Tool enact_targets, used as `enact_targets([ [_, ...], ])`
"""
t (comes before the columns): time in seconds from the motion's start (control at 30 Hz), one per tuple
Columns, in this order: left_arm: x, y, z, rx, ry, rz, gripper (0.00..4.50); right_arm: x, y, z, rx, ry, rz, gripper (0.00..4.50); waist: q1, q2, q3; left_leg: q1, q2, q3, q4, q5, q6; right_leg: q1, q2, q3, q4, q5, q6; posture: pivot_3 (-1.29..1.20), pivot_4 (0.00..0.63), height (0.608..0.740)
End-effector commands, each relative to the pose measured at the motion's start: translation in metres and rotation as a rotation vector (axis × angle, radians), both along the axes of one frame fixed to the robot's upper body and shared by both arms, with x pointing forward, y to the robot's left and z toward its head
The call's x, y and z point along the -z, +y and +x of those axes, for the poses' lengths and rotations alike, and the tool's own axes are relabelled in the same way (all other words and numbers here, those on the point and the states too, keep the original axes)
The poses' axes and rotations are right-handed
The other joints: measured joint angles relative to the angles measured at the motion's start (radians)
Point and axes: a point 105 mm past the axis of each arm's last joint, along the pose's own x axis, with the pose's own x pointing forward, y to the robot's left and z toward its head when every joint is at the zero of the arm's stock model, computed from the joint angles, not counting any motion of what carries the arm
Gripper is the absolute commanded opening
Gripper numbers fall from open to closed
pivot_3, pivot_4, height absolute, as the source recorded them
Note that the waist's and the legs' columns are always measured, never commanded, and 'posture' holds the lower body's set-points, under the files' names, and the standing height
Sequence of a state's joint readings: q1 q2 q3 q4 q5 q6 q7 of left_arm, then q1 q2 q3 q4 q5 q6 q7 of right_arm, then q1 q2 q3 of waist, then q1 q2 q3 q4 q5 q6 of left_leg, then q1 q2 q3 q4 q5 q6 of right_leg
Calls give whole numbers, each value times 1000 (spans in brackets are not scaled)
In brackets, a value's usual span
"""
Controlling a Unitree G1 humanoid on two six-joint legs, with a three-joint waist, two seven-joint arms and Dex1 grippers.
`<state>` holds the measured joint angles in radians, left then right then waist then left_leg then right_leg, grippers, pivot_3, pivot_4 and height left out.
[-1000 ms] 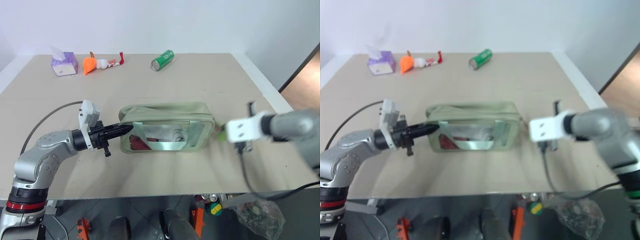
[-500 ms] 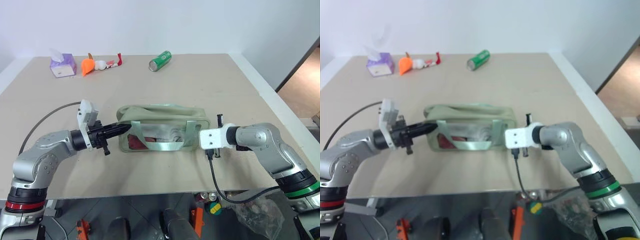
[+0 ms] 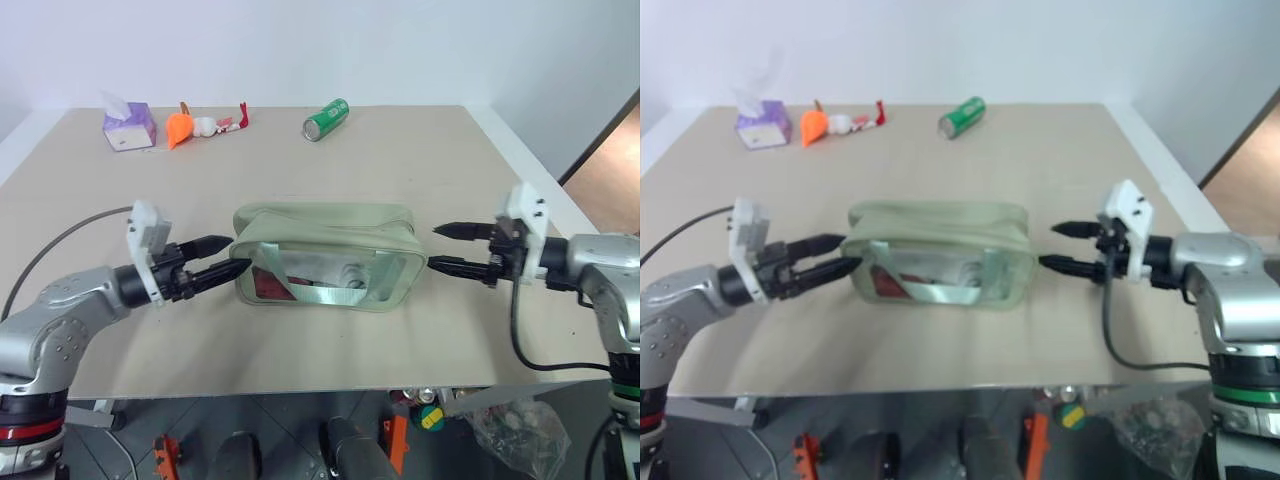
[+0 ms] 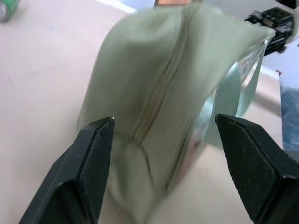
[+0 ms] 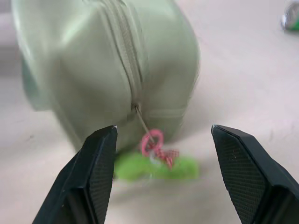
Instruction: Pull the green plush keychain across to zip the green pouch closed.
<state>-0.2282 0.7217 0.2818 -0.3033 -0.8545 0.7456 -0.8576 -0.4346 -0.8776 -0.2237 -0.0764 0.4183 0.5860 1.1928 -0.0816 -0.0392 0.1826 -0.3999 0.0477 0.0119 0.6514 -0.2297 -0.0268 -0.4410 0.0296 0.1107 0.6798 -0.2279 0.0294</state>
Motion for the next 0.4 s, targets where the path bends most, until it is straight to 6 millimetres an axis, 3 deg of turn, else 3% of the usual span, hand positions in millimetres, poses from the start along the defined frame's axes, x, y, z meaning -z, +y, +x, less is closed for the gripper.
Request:
enact_targets([
  [0.03,-19,14,-15,-15,-51,-15,3563,-17,-15,-7,37,-47,24,3320,0,0,0,0,0,0,0,0,0,0,0,0,0,0,0,0,150,740],
  [0.17,-10,67,-18,-231,31,-87,3563,-11,-33,-15,111,1,84,3320,0,0,0,1,0,0,0,0,0,1,0,0,0,0,-1,0,150,740],
  [0.27,2,80,-22,-292,53,-88,3563,-2,-35,-19,135,38,123,3320,2,0,0,1,0,0,0,0,0,1,0,0,0,-2,-4,0,150,740],
  [0.4,23,81,-22,-338,111,-122,3563,18,-32,-22,165,96,167,3320,3,-1,0,1,-1,0,2,0,0,2,-1,0,0,-2,-5,0,150,740],
])
